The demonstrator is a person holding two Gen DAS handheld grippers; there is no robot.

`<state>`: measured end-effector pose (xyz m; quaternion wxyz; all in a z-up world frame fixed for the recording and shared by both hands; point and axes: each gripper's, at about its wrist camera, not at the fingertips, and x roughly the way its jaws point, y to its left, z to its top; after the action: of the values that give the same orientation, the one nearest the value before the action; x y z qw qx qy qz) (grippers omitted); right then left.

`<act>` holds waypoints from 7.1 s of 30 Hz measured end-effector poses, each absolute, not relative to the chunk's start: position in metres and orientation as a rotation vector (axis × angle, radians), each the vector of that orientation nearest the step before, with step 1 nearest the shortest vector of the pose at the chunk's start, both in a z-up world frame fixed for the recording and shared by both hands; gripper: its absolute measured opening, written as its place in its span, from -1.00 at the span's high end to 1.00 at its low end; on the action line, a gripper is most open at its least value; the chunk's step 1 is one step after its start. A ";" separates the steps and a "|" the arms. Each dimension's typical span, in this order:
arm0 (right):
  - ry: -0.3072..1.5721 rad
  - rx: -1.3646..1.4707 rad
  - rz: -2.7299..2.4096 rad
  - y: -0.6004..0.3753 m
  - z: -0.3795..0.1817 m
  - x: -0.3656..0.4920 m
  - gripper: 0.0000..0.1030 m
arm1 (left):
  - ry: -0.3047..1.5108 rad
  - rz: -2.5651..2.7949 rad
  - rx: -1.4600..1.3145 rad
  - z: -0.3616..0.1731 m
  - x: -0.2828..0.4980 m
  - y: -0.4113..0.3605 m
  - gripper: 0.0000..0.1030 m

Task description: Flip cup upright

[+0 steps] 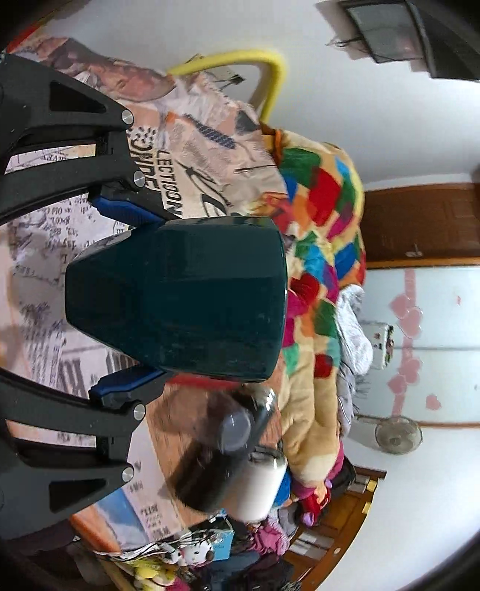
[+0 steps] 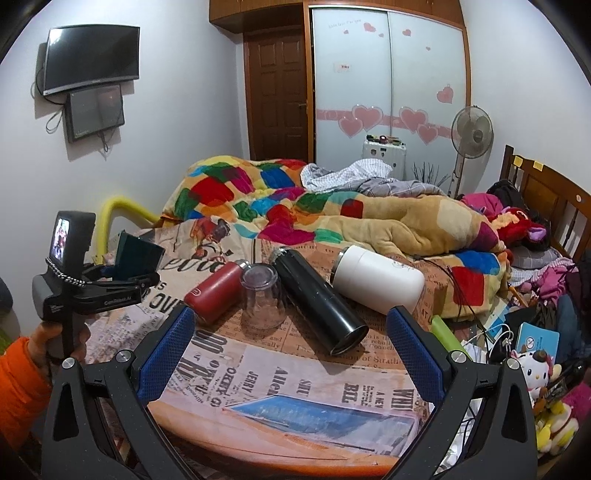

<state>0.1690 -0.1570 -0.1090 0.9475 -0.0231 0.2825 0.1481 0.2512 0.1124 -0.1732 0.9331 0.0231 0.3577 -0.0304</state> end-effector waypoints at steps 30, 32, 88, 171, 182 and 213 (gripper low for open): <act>0.632 0.002 0.251 -0.211 -0.141 0.168 -1.00 | 0.985 -0.361 0.088 -0.262 0.250 -0.060 -0.26; 0.650 0.002 0.247 -0.212 -0.148 0.173 -1.00 | 0.999 -0.357 0.084 -0.270 0.255 -0.062 -0.26; 1.187 0.091 0.444 -0.110 -0.263 0.287 -0.41 | 0.813 0.002 0.021 -0.229 0.183 0.069 -0.71; 0.230 0.006 0.427 -0.177 0.015 0.051 -0.55 | 0.146 -0.045 -0.010 0.008 0.009 0.009 -0.85; 0.135 0.028 0.347 -0.172 0.012 0.023 -0.99 | 0.105 0.006 -0.052 0.009 -0.026 0.013 -0.99; 0.208 0.001 0.358 -0.178 0.001 0.014 -1.00 | 0.132 0.036 -0.050 0.000 -0.024 0.014 -0.99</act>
<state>0.0136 -0.1776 0.0012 0.9786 0.0005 0.1031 0.1780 -0.0241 0.0142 0.0003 0.9973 -0.0252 0.0660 0.0178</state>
